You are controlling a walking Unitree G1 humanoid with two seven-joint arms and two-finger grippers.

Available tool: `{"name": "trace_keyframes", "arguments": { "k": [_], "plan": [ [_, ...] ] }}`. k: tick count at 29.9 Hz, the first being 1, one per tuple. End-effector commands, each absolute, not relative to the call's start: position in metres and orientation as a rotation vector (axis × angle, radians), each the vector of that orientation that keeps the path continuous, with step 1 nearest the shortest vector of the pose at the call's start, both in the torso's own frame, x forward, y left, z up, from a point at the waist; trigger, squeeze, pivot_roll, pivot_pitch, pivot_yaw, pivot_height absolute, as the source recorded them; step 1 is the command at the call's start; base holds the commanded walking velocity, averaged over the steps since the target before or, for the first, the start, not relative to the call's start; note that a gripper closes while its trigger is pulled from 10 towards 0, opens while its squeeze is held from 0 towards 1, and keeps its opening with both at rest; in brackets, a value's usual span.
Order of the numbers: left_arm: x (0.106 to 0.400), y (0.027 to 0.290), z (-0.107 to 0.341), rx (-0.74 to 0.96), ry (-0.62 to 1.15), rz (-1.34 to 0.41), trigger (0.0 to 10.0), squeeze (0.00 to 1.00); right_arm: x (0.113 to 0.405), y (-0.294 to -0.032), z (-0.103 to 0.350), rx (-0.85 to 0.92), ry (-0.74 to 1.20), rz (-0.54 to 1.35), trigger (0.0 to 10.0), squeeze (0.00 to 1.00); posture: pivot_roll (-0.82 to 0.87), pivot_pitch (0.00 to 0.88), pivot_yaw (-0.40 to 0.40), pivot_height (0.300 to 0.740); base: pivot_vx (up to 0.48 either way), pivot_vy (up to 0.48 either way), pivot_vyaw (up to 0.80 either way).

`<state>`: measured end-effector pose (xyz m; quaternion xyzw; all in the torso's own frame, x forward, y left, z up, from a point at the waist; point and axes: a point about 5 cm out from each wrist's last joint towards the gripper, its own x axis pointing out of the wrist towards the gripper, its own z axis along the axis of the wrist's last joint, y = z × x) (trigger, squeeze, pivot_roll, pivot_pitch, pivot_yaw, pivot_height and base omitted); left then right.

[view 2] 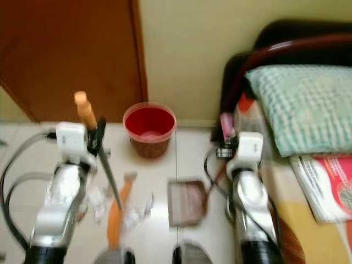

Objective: Sweep floor

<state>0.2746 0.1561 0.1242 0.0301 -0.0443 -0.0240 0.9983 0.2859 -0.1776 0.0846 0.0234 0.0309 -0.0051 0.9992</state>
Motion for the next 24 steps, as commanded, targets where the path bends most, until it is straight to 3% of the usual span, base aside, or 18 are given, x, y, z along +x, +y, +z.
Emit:
{"name": "trace_keyframes", "arguments": {
  "k": [1, 18, 24],
  "plan": [
    [0.274, 0.152, 0.129, 0.074, -0.111, -0.056, 10.0, 0.00, 0.288, -0.177, 0.088, 0.069, 0.040, -0.002, 10.0, 0.00, -0.05, 0.127, -0.035, 0.740, 0.000, 0.000, 0.00],
    [0.289, 0.145, 0.164, 0.059, -0.213, -0.041, 10.0, 0.00, 0.295, -0.187, 0.086, -0.023, 0.062, -0.080, 10.0, 0.00, -0.06, 0.123, -0.047, 0.740, 0.000, 0.000, 0.00],
    [0.299, 0.128, 0.190, -0.034, -0.275, -0.108, 10.0, 0.00, 0.296, -0.181, 0.083, -0.033, 0.070, -0.067, 10.0, 0.00, -0.05, 0.124, -0.047, 0.740, 0.000, 0.000, 0.00]
  ]
}}
